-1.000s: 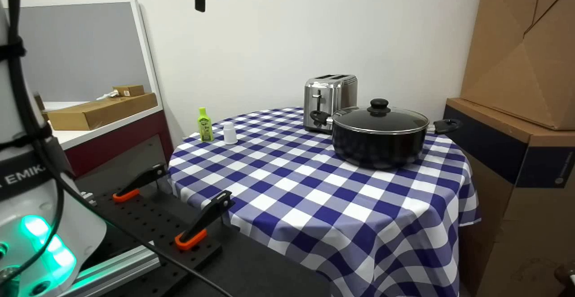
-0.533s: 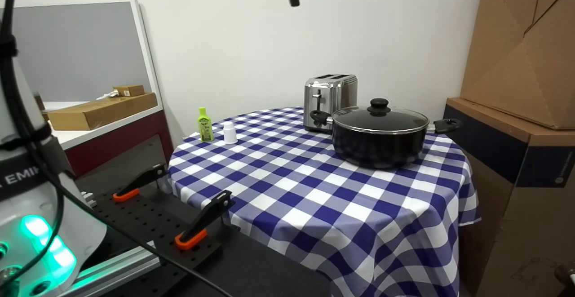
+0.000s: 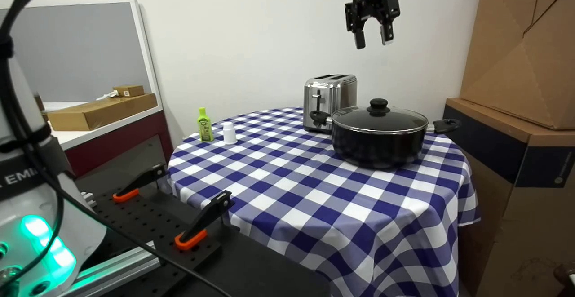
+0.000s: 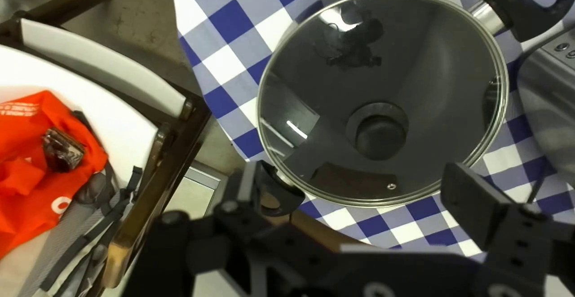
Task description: Uncover the pot and put the lid on the table
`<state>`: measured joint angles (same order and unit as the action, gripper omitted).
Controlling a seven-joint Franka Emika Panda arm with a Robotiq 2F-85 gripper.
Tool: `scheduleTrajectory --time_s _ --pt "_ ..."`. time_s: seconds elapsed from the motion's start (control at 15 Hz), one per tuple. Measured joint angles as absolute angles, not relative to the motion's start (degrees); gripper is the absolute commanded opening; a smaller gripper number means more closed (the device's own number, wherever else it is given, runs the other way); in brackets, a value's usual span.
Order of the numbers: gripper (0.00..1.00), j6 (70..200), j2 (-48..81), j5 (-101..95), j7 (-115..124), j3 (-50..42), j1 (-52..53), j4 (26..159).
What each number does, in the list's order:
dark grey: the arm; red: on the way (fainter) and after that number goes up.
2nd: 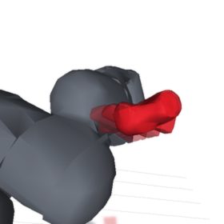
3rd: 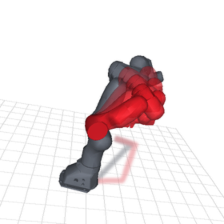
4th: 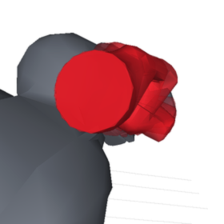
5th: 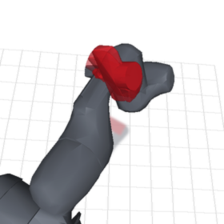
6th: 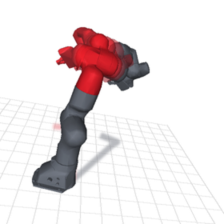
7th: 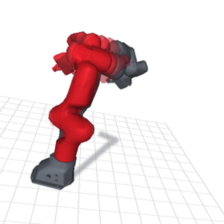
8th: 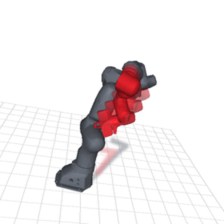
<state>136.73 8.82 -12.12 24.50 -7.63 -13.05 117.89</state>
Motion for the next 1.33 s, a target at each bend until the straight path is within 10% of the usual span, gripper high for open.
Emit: scheduleTrajectory --time_s 1.2,1.27,1.33 --pt "1.00 126.93 38.33 2.21 20.58 -8.26 -12.30 90.44" --pt "0.75 126.64 38.87 2.21 20.58 -8.34 -12.30 89.62" --pt "0.72 126.41 39.32 2.21 20.58 -8.45 -12.30 88.95"
